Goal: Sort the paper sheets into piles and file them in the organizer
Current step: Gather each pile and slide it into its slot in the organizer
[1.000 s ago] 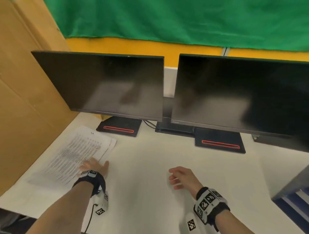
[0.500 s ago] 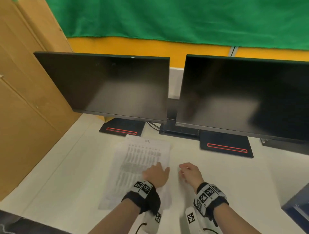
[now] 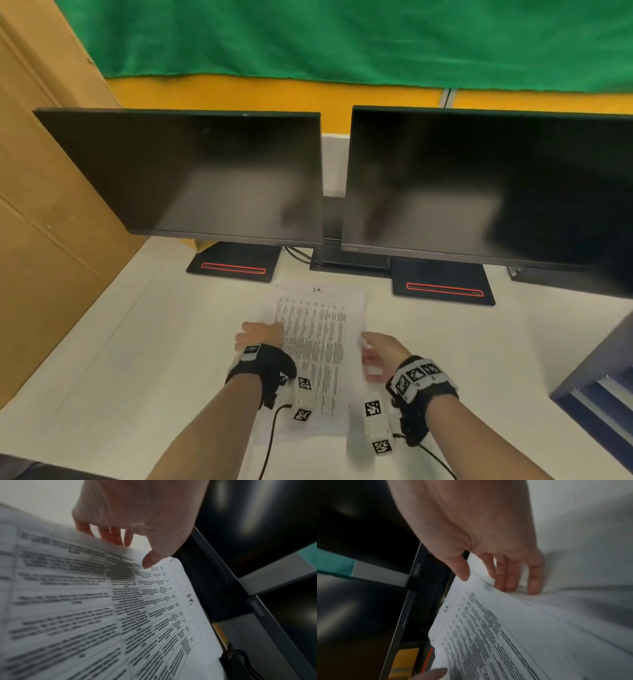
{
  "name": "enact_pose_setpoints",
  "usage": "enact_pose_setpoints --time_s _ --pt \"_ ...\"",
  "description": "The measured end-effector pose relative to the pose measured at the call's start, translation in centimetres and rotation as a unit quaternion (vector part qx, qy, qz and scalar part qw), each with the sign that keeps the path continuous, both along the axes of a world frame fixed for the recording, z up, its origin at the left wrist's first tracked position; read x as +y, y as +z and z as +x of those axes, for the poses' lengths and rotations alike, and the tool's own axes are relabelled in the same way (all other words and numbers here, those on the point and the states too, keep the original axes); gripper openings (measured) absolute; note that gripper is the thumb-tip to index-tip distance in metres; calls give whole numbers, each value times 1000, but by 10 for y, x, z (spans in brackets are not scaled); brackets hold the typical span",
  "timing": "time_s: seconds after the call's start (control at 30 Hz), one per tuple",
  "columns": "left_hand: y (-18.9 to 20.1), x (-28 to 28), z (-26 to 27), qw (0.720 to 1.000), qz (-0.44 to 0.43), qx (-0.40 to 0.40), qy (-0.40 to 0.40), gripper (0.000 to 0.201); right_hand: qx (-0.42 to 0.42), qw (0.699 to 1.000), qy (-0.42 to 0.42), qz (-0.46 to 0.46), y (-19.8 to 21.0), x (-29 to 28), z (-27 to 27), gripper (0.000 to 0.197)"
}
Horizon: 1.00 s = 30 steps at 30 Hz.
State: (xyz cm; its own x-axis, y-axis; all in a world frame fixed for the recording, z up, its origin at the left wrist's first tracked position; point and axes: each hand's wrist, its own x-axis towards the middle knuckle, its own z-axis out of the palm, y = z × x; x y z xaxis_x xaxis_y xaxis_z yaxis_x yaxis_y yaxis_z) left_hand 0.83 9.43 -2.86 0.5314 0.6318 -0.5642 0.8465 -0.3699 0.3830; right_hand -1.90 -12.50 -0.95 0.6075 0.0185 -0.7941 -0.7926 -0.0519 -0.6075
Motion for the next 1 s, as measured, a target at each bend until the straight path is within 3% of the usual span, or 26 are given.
enact_pose_setpoints --time_s 0.1,0.23,0.3,0.37,0.43,0.5,0.57,0.73,0.87,1.0 --pt "-2 -7 4 998 -56 8 -27 58 9 998 -10 -61 -4 -1 6 18" --pt "8 -21 -3 989 -43 33 -134 41 -20 993 69 -92 -18 -8 4 27" --pt "14 -30 -4 991 -37 -8 -126 42 -20 992 81 -90 -6 -9 -3 28" --pt "16 -38 -1 983 -89 -108 -119 37 -29 994 59 -85 -4 -16 -5 22" --pt "23 -42 0 961 -153 -195 -127 29 -49 998 5 -41 0 -23 -5 10" --pt "36 -45 1 931 -190 -281 -136 21 -91 992 -88 -11 13 -27 -3 37" --pt "52 -50 2 897 -216 -358 -147 19 -153 975 -158 -4 33 -29 0 40" --pt "88 -75 -7 802 -270 -505 -169 43 -301 925 -224 58 79 -33 13 35" --pt "89 -85 -10 779 -266 -537 -183 37 -373 909 -185 34 96 -33 11 37" --pt "92 -86 -8 778 -272 -536 -183 33 -399 898 -185 4 100 -33 11 17"
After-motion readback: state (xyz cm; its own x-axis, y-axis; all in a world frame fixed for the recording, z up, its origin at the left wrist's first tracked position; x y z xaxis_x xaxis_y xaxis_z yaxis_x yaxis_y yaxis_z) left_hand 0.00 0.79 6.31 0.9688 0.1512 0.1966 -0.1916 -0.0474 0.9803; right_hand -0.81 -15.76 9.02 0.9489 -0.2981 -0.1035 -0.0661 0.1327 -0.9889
